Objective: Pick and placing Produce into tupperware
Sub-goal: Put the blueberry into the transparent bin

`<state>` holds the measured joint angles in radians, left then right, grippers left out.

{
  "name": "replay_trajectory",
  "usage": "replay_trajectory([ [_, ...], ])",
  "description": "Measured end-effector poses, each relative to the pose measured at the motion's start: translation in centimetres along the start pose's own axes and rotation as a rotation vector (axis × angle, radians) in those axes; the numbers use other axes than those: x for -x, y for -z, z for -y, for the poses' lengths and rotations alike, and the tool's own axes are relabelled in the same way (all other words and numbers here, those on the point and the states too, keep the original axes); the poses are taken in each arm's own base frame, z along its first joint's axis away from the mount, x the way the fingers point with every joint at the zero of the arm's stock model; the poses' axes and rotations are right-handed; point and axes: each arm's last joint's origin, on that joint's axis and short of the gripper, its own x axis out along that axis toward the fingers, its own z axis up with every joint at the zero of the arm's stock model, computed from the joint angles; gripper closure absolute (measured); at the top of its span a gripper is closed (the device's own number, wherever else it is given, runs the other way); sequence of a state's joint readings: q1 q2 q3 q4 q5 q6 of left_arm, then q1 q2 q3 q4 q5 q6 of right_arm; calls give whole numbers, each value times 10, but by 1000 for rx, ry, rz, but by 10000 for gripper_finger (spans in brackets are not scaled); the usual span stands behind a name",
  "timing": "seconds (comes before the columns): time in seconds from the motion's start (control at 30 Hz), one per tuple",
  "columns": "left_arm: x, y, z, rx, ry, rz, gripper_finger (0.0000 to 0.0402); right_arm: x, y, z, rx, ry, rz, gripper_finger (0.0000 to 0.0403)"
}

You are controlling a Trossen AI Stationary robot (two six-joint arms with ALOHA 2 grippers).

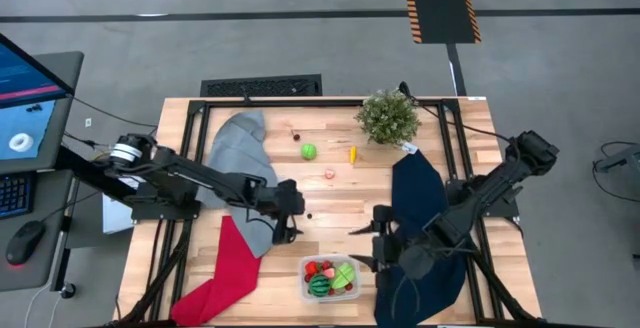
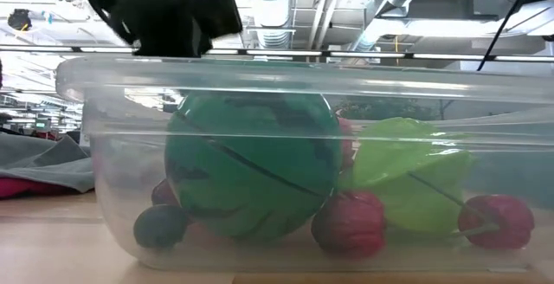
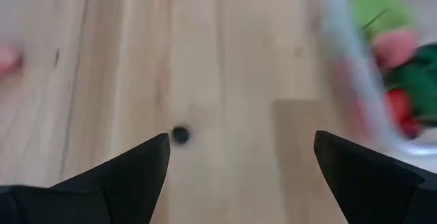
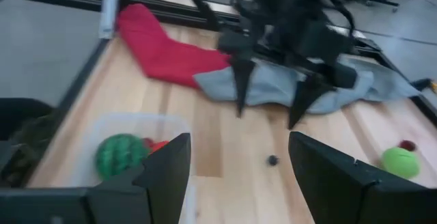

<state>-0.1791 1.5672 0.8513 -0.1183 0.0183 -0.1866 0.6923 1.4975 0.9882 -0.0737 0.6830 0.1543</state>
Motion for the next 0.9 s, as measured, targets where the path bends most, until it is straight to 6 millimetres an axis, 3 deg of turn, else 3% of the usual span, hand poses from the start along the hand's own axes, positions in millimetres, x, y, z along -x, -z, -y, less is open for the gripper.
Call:
replay_trajectory([
  [0.47,-14,4,-49,89,-152,-51,47,12,3,-18,-54,-11,19,132],
  [0.7,-29,11,-50,98,-137,-88,47,13,5,-21,-70,-17,17,132],
  [0.9,-29,10,-49,93,-138,-73,47,13,5,-20,-77,-14,16,132],
])
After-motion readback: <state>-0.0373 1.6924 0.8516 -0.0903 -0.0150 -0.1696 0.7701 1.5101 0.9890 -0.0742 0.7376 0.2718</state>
